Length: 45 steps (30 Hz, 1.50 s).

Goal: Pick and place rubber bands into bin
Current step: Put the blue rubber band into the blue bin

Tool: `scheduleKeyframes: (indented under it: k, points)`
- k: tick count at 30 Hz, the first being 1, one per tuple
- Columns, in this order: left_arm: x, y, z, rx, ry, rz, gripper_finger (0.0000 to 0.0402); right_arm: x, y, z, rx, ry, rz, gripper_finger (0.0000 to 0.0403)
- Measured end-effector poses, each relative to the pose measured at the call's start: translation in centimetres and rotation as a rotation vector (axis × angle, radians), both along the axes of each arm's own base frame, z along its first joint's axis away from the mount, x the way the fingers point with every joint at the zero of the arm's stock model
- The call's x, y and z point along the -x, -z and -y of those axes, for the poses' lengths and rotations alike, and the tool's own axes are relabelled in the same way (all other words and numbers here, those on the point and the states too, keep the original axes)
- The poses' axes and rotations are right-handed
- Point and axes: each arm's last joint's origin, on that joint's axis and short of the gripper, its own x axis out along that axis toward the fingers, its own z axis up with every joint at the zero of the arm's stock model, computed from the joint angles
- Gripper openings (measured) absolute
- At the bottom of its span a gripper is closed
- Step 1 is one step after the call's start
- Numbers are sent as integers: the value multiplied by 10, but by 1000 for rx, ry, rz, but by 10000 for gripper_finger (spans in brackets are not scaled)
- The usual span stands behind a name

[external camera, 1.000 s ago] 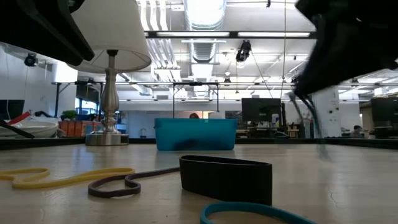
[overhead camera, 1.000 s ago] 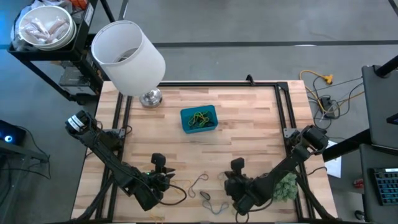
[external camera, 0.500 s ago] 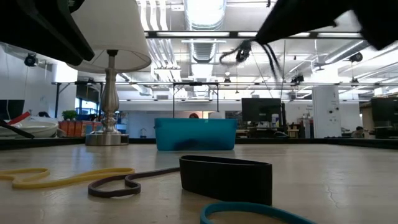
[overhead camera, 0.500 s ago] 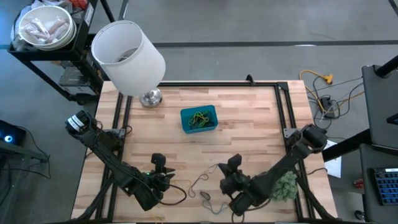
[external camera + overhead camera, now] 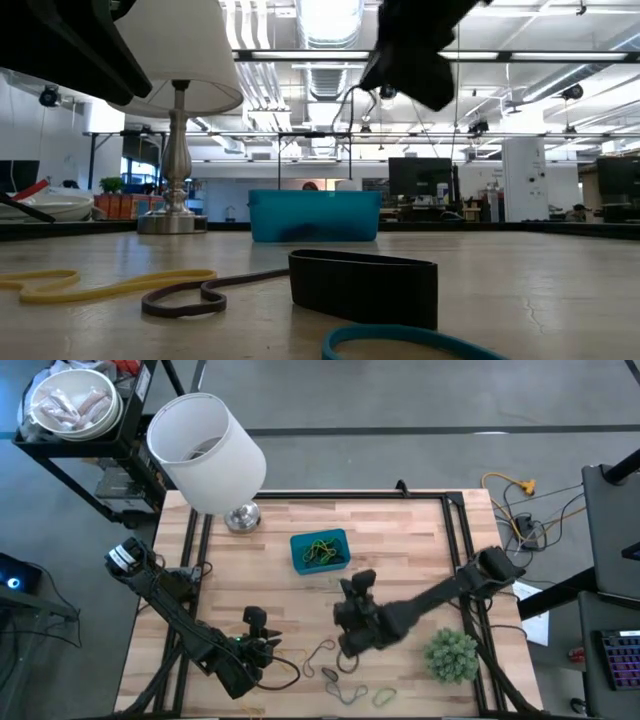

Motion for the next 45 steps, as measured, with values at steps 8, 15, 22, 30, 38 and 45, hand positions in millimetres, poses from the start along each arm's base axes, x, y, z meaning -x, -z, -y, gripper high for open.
scheduleKeyframes:
  k: [8,15,22,30,38,45]
  points:
    - [0,0,0,0,1,0,77,-29,-6,47,22,64,9,9]
    - [0,0,0,-1,1,0,77,-49,-8,92,-85,68,19,9]
    - [0,0,0,-1,1,0,77,-56,-7,142,-231,107,41,9]
    - [0,1,0,-1,1,-1,77,-54,1,179,-373,144,53,9]
    - [0,1,0,-1,1,-1,77,-50,9,186,-414,175,59,9]
    - [0,1,0,-1,1,-1,77,-50,13,186,-509,119,33,44]
